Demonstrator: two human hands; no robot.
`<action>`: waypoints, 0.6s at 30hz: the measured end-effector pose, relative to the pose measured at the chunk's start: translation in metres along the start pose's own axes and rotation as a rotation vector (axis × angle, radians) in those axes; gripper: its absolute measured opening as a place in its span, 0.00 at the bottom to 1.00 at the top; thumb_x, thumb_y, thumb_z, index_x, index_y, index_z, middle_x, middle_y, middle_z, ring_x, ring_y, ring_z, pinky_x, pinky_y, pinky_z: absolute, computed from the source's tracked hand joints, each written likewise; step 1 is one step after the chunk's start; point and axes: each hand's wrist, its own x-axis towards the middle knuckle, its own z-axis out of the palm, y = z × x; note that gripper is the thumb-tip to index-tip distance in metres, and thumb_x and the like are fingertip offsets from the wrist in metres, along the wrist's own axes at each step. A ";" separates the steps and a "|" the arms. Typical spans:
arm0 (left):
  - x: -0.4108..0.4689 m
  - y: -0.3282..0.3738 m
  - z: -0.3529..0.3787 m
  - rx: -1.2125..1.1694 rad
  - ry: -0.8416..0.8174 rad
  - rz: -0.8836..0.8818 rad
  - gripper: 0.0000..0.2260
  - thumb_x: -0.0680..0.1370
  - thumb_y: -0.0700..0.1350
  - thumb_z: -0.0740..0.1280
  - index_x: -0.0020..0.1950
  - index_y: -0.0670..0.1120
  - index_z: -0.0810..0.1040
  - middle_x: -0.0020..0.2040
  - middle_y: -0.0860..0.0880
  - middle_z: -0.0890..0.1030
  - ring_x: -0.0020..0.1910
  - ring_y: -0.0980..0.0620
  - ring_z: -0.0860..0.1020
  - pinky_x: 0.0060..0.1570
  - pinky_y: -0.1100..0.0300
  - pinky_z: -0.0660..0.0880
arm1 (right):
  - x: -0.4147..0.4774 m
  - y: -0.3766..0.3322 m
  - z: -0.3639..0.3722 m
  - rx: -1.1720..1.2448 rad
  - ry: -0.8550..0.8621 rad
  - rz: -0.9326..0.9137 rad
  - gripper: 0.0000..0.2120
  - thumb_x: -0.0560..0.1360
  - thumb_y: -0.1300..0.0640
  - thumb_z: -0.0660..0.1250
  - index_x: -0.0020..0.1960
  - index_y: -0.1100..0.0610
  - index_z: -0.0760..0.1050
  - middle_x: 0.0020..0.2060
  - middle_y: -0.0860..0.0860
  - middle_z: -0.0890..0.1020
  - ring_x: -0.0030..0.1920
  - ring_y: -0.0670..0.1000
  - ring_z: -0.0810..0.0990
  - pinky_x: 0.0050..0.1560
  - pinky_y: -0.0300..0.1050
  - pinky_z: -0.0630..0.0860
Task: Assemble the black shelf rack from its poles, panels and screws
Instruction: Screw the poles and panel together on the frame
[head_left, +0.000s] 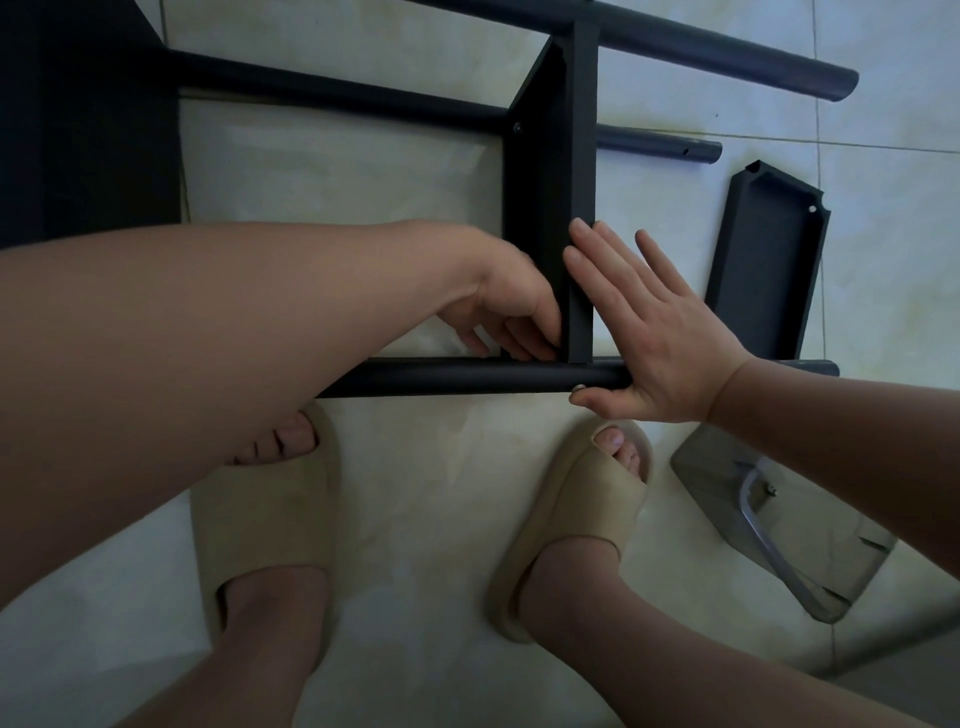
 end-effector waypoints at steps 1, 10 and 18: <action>0.000 0.000 0.000 -0.002 0.001 0.001 0.05 0.79 0.45 0.68 0.53 0.50 0.83 0.43 0.55 0.87 0.51 0.57 0.82 0.61 0.49 0.70 | 0.000 0.000 0.000 0.000 -0.001 0.001 0.51 0.75 0.28 0.56 0.81 0.65 0.52 0.81 0.61 0.52 0.82 0.60 0.50 0.79 0.66 0.51; 0.002 0.000 0.000 -0.033 -0.020 -0.009 0.05 0.79 0.43 0.67 0.49 0.50 0.83 0.41 0.55 0.87 0.50 0.57 0.81 0.64 0.48 0.70 | 0.000 0.000 0.000 0.007 0.000 0.000 0.51 0.75 0.27 0.55 0.81 0.65 0.52 0.81 0.61 0.52 0.82 0.60 0.50 0.79 0.66 0.51; 0.004 -0.004 0.001 -0.078 0.000 0.066 0.06 0.77 0.39 0.68 0.48 0.47 0.83 0.43 0.51 0.86 0.50 0.54 0.82 0.65 0.48 0.72 | -0.001 0.000 0.001 0.011 0.001 0.000 0.51 0.76 0.27 0.55 0.81 0.65 0.52 0.81 0.61 0.52 0.82 0.60 0.50 0.79 0.66 0.51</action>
